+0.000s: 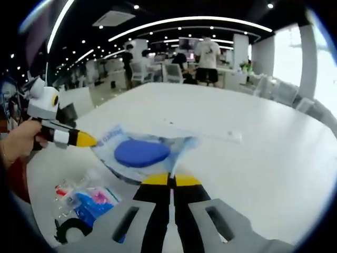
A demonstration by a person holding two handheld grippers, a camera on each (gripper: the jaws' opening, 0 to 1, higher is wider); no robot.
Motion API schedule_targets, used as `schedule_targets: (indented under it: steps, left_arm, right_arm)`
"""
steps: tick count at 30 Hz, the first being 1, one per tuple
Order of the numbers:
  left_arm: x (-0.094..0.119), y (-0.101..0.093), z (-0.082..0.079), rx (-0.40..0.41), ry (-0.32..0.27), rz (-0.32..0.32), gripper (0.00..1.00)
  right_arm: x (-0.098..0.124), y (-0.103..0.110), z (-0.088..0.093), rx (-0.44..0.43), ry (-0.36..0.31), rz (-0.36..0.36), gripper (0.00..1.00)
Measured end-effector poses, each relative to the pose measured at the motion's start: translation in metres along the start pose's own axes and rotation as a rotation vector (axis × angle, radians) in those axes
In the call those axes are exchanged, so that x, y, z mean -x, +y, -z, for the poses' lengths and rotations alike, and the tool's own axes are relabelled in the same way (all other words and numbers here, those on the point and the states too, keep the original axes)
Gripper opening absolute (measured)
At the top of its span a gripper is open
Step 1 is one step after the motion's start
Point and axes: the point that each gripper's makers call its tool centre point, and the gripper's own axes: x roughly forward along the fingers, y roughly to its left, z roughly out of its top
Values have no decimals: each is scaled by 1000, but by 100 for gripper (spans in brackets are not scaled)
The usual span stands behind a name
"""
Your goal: Arrange the tabletop items into an orderly group along one side of the table until the central work area is clear of visible clutter.
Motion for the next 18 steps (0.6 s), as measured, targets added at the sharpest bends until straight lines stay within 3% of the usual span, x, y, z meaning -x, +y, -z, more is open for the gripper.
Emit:
schedule_targets:
  steps: [8,11,18]
  left_arm:
    - [-21,12,-1,-8,-7,-19,0]
    - [-25,13,0,-9,-9,-25,0]
    - [-33,15,4,-30,-10,-38,0]
  right_arm:
    - [-17,-8,9,12,1,-2,1]
    - [-22,-10,9,97,3,-4,1]
    - [-32,-13,19,91,36,-3,1]
